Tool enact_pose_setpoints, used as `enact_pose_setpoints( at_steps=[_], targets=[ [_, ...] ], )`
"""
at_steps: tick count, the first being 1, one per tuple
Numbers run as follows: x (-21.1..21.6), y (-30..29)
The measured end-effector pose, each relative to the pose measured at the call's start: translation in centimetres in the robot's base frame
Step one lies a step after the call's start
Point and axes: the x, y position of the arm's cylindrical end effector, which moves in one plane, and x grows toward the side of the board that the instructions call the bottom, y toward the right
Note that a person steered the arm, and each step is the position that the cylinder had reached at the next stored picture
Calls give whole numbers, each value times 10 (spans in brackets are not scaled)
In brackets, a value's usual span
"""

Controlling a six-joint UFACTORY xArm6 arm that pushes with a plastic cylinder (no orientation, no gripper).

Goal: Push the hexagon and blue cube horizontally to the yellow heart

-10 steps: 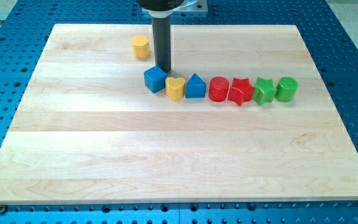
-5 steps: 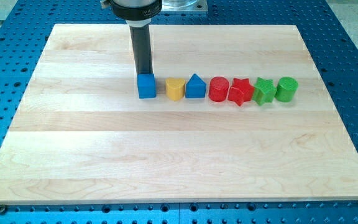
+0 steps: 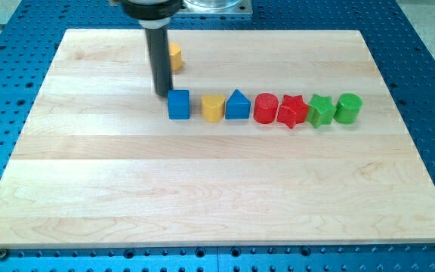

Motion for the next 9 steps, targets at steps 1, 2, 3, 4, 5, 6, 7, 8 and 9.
enact_pose_setpoints(
  at_steps=[1,2,3,4,5,6,7,8,9],
  targets=[
    [-44,-47],
    [-108,-17],
    [-120,22],
    [-75,25],
    [-54,26],
    [-53,68],
    [-32,50],
    [-37,19],
    [-59,18]
  ],
)
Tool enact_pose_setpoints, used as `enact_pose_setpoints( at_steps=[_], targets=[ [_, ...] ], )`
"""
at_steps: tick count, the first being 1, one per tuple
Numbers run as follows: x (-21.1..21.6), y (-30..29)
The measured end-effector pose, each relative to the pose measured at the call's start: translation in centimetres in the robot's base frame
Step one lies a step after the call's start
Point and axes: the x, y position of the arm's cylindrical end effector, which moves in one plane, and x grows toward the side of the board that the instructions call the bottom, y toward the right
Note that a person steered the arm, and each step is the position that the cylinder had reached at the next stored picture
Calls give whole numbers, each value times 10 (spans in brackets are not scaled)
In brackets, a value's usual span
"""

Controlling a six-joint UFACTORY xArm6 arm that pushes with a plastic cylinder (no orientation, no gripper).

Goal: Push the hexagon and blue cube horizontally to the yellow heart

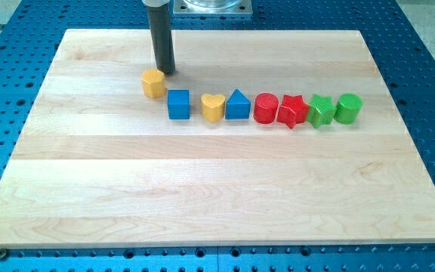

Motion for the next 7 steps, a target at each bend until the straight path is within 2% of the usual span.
enact_pose_setpoints(
  at_steps=[2,3,5,6,7],
  targets=[
    [56,-8],
    [39,-12],
    [41,-62],
    [62,-49],
    [64,-42]
  ],
)
